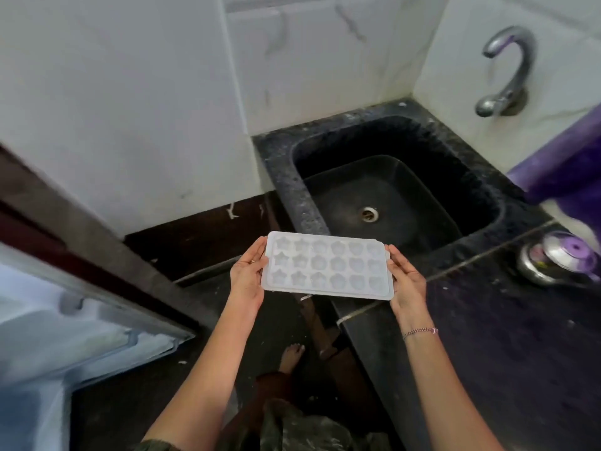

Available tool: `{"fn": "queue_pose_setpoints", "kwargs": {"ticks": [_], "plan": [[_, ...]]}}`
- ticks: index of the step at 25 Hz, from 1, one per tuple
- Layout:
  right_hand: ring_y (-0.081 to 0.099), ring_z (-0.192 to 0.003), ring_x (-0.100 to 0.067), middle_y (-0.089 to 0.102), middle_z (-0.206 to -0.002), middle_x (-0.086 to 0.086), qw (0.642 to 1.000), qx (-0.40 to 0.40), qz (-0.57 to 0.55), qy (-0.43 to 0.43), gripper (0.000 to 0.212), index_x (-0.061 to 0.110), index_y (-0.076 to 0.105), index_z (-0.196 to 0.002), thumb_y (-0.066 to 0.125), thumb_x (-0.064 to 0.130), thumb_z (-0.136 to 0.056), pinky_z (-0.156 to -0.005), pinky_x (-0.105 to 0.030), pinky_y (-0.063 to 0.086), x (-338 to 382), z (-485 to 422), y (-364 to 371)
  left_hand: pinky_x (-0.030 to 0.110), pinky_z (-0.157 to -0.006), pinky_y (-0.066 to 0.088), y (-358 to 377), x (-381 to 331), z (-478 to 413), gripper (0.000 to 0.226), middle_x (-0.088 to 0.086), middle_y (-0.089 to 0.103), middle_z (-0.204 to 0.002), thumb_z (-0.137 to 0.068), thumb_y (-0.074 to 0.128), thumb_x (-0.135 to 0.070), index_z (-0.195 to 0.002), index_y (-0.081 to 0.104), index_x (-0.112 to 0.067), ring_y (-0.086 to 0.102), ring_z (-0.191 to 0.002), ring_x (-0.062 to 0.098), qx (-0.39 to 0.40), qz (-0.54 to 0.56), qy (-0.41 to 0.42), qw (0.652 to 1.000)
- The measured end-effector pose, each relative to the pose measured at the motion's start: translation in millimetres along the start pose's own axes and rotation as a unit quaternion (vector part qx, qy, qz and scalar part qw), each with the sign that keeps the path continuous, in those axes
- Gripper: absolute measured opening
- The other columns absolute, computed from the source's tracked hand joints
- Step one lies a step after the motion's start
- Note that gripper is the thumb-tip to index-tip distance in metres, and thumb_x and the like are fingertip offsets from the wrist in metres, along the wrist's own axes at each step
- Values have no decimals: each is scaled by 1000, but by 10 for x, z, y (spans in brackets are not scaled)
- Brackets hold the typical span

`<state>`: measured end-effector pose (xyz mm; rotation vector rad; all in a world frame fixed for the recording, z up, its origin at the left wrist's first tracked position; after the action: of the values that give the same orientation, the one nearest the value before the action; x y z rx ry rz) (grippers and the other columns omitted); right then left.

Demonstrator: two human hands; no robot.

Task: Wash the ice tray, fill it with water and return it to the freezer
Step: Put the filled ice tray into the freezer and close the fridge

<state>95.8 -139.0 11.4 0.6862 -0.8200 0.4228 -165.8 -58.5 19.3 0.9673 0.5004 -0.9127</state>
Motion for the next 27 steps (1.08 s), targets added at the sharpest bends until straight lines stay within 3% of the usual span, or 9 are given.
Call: {"fn": "queue_pose_setpoints", "kwargs": {"ticks": [4, 6, 11, 16, 22, 25, 27], "plan": [[71, -85, -12, 73, -96, -1, 996, 56, 53, 40, 23, 16, 69, -98, 58, -2, -88, -61, -24, 57, -260, 148, 403, 30, -78, 59, -553, -186, 255, 35, 2, 66, -115, -92, 42, 11, -116, 60, -7, 66, -100, 15, -61, 49, 43, 996], [72, -84, -13, 72, -99, -2, 991, 79, 84, 63, 24, 17, 69, -98, 58, -1, -88, -61, -26, 58, -420, 226, 595, 26, -72, 59, -813, -269, 418, 36, 2, 66, -113, -92, 40, 12, -116, 60, -6, 68, -95, 13, -93, 70, 64, 991], [72, -82, -14, 73, -94, 1, 973, 158, 131, 107, 24, 16, 68, -102, 57, 0, -89, -61, -29, 60, -802, 483, 1060, 27, -74, 59, -1472, -348, 752, 41, 3, 64, -119, -92, 39, 12, -128, 51, -4, 66, -97, 14, -147, 144, 95, 974], [70, -83, -11, 70, -97, 0, 957, 196, 187, 101, 22, 18, 65, -96, 59, -1, -87, -63, -25, 59, -1263, 929, 1487, 26, -71, 59, -2127, -436, 1144, 35, 3, 66, -106, -88, 42, 16, -106, 61, -8, 71, -81, 9, -217, 212, 138, 943], [66, -82, -11, 65, -92, -1, 929, 245, 253, 114, 18, 18, 60, -93, 61, 0, -87, -60, -20, 56, -1846, 1626, 1836, 26, -68, 60, -2922, -509, 1830, 35, 2, 70, -96, -88, 42, 17, -100, 62, -9, 71, -81, 11, -290, 263, 185, 901], [66, -84, -12, 65, -93, -2, 914, 271, 266, 139, 20, 17, 59, -92, 62, -2, -86, -67, -23, 56, -2123, 1997, 1947, 24, -62, 58, -3290, -503, 2179, 36, -1, 72, -92, -88, 40, 17, -100, 63, -9, 71, -78, 9, -316, 284, 213, 880], [66, -88, -15, 65, -95, -4, 907, 286, 274, 145, 19, 15, 59, -91, 62, -3, -85, -78, -28, 56, -2307, 2227, 2004, 26, -71, 59, -3517, -493, 2388, 37, -1, 70, -97, -89, 39, 17, -104, 62, -8, 70, -84, 9, -326, 292, 228, 870]]}}
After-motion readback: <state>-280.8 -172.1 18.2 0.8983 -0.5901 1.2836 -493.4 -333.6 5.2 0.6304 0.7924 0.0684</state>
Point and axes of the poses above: each hand's wrist, its own z-axis away from the middle knuckle, its own y-axis out of the palm, x = y × z, the point moved 2 cm from there along -z, towards the middle knuckle
